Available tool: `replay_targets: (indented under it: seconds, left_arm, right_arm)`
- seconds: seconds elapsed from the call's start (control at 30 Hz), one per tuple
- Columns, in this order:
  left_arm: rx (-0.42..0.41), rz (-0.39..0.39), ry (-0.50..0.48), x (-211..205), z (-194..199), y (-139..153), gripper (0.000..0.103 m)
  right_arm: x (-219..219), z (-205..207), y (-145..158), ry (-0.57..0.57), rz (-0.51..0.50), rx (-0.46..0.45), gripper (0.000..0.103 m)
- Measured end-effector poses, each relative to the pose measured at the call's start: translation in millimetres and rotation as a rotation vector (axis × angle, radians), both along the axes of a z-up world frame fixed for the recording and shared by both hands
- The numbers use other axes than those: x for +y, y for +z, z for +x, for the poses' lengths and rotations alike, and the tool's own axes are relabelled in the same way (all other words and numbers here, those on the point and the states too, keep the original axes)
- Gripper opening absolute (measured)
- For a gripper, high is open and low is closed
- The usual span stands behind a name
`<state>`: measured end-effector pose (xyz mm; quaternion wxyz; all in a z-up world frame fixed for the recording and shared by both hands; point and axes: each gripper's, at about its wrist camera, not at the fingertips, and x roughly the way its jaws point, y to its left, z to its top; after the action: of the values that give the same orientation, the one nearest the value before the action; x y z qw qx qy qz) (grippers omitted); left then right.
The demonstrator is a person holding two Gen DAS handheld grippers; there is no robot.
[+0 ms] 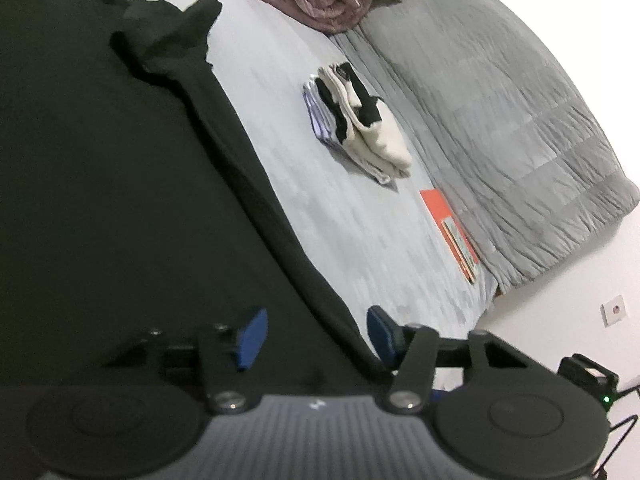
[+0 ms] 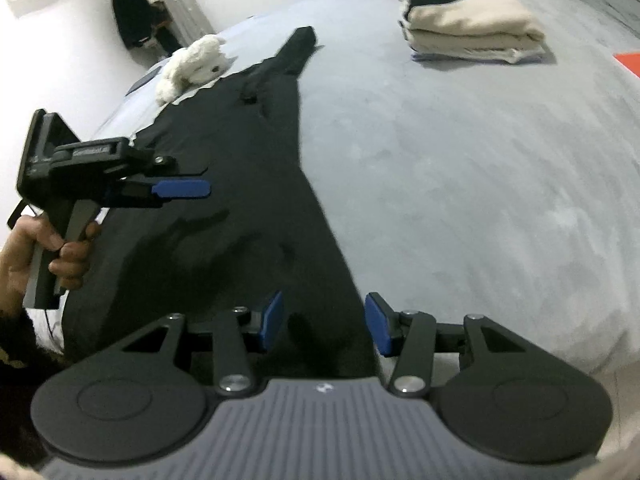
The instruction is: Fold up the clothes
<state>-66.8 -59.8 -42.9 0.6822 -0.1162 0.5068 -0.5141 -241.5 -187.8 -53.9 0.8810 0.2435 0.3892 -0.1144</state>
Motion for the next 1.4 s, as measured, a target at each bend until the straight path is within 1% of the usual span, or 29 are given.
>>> replay_targets:
  seconds: [0.03,0.1,0.13,0.2,0.27,0.43,0.53,0.6,0.8,0.87,0.97,1.03,1.07,1.1,1.17,1.2,1.3,1.37,1.4]
  left_arm:
    - [0.001,0.002,-0.004,-0.4,-0.2,-0.9,0.052]
    - [0.002,0.008,-0.003,-1.1,1.1,-2.4,0.052]
    - [0.004,0.009,0.0,-0.8,2.3,-3.1,0.052]
    - [0.019,0.003,0.014,1.2,6.0,-3.8,0.052]
    - [0.036,-0.006,0.03,3.5,10.0,-4.5,0.052]
    - [0.077,-0.042,0.073,8.6,21.4,-4.7,0.052]
    - [0.105,-0.064,0.09,9.1,26.8,-6.8,0.053]
    - [0.131,-0.084,0.103,8.3,30.3,-9.9,0.056]
    - [0.213,-0.165,0.164,7.4,41.1,-22.9,0.058]
    - [0.219,-0.17,0.191,7.7,43.6,-26.7,0.058]
    - [0.21,-0.157,0.226,6.4,47.1,-34.0,0.058]
    - [0.211,-0.156,0.241,5.3,48.5,-38.7,0.049]
    - [0.212,-0.157,0.247,5.0,49.1,-40.8,0.04]
    - [0.212,-0.158,0.253,4.8,49.6,-42.6,0.029]
    - [0.206,-0.156,0.261,5.1,49.6,-43.7,0.015]
    - [0.198,-0.155,0.265,5.7,49.7,-42.6,0.012]
    - [0.162,-0.154,0.269,8.0,49.8,-36.8,0.005]
    - [0.12,-0.145,0.269,9.9,49.5,-30.6,0.003]
    - [0.098,-0.136,0.27,11.5,49.2,-27.7,0.003]
  right_arm:
    - [1.3,0.5,-2.5,0.0,-0.008,0.013,0.045]
    - [3.8,1.4,-7.4,0.0,-0.025,0.04,0.034]
    - [5.7,2.4,-9.3,0.005,-0.04,0.053,0.029]
    - [10.3,6.1,-7.6,0.034,-0.074,0.065,0.004]
    - [13.8,6.7,-1.1,0.057,-0.087,0.056,0.004]
    - [29.2,-1.2,26.0,0.121,-0.151,0.001,0.004]
    - [42.6,-0.6,44.4,0.19,-0.185,-0.028,0.004]
    - [52.7,2.1,53.0,0.247,-0.201,-0.043,0.004]
    - [87.2,14.6,60.3,0.423,-0.215,-0.044,0.004]
    - [98.3,18.8,61.5,0.48,-0.219,-0.041,0.004]
    - [111.8,25.5,55.8,0.539,-0.22,-0.008,0.005]
    - [116.2,28.4,51.6,0.561,-0.214,0.016,0.005]
    - [119.2,29.3,49.9,0.569,-0.209,0.031,0.006]
    - [120.3,30.4,47.6,0.578,-0.202,0.049,0.006]
    - [120.0,31.7,43.4,0.589,-0.183,0.072,0.009]
    - [120.1,31.9,42.1,0.594,-0.174,0.081,0.011]
    - [119.5,36.2,38.6,0.609,-0.155,0.094,0.014]
    - [116.9,37.0,37.7,0.617,-0.132,0.087,0.014]
    - [114.7,37.1,37.2,0.618,-0.118,0.082,0.018]
